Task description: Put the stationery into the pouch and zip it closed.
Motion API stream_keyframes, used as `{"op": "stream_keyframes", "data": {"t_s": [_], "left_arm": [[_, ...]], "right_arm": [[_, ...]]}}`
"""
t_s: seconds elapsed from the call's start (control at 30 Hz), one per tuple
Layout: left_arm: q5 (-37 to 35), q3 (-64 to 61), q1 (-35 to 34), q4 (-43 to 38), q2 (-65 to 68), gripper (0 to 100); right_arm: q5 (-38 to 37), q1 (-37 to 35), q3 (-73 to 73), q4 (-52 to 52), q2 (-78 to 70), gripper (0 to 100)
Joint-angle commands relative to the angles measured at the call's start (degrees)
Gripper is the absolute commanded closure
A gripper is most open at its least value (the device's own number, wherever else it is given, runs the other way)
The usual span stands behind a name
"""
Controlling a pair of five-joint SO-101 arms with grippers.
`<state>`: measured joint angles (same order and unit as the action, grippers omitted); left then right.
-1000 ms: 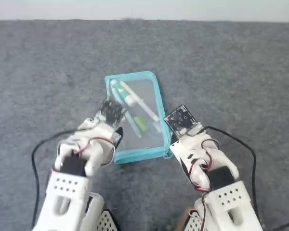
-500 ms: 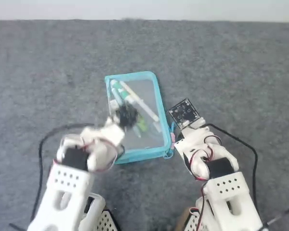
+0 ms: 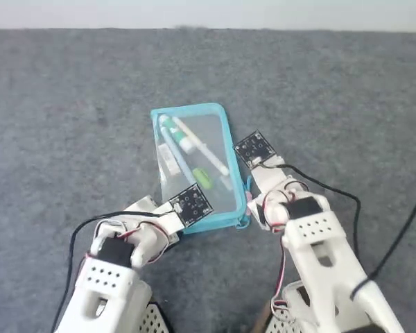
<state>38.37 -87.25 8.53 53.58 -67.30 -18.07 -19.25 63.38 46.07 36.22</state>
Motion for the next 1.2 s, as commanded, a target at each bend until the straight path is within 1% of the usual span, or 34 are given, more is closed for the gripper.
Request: {"op": "stream_keyframes", "data": {"t_s": [0.0,0.07,0.17,0.27,0.43,0.57,0.67,0.77,0.83,1.0,1.17], "left_arm": [[0.79,0.66,-0.26,-7.82,5.89,77],[0.88,1.27,-0.26,-10.73,8.79,78],[1.05,1.36,-0.26,-15.38,11.87,81],[1.05,1.36,-0.26,-17.23,12.75,86],[0.70,-0.22,-0.18,-20.48,10.90,90],[0.26,-0.92,-0.18,-21.10,8.79,94],[-2.81,0.04,-0.79,-21.10,6.24,98],[-5.10,3.56,-3.43,-20.66,3.25,99],[-6.07,7.16,-5.19,-19.08,2.20,99],[-9.58,20.18,-5.80,-8.70,1.93,99],[-11.69,31.96,-5.45,0.62,1.93,99]], "right_arm": [[0.62,0.75,-4.40,-1.27,-2.59,87.7],[0.70,0.75,-4.48,-1.36,-3.47,87.7],[0.70,0.75,-4.57,-1.36,-3.74,87.7],[0.70,0.75,-4.57,-1.36,-3.74,87.7],[0.70,0.75,-4.57,-1.36,-3.74,87.7],[0.70,0.66,-4.57,-1.36,-3.74,87.7],[0.62,0.66,-4.57,-1.36,-3.74,87.8],[0.35,0.66,-4.57,-1.36,-3.65,92.6],[0.26,0.66,-4.57,-1.36,-3.03,95.1],[0.26,0.84,-2.81,-0.31,4.44,95.3],[-0.70,0.84,2.64,-0.31,19.12,90.9]]}}
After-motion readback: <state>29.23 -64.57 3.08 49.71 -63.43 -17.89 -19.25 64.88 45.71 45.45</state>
